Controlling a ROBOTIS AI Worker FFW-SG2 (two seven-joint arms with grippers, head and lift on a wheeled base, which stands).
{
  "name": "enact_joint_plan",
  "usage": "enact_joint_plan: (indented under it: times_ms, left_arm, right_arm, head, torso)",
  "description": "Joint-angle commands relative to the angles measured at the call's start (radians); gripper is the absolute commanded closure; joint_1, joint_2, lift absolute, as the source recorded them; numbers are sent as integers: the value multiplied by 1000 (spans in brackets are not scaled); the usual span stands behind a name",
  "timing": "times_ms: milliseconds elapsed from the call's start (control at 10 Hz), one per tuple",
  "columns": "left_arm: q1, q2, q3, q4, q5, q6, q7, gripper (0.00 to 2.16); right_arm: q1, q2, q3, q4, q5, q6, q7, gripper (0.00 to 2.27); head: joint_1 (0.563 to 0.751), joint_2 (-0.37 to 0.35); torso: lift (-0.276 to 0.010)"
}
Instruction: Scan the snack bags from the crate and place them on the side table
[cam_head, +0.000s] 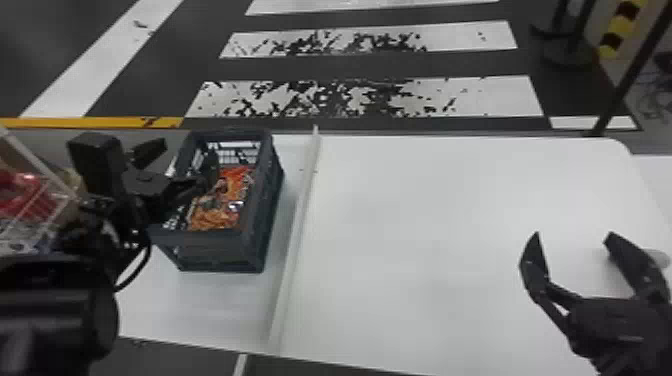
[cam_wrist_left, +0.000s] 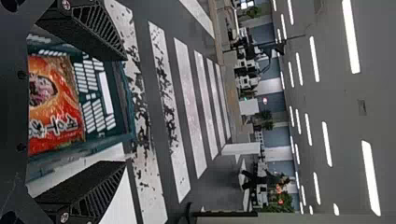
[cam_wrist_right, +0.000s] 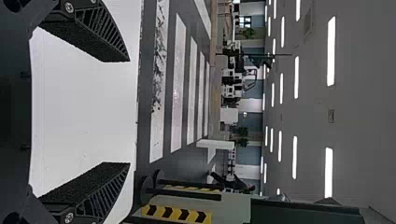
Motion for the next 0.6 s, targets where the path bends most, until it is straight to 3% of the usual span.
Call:
enact_joint_plan:
  times_ms: [0,200,300,500]
  left_arm:
    - [-86,32,1,102,-23,2,-31,83]
    - [-158,52,1,207,-100,35,-102,83]
    - [-175,61,5,251,-115,57,-115,83]
    - [-236,60,-9,360,-184,91,-174,83]
  right_arm:
    - [6,2,12,-1,21,2,0,90]
    - [-5,0,44,0,50,24,0,90]
    - [-16,-3,58,0,60,42,0,90]
    - [-23,-11,66,0,60,54,-2,90]
  head:
    - [695,204]
    - [695,230]
    - [695,250]
    - [695,295]
  torso:
    - [-50]
    - [-50]
    - [-50]
    - [-50]
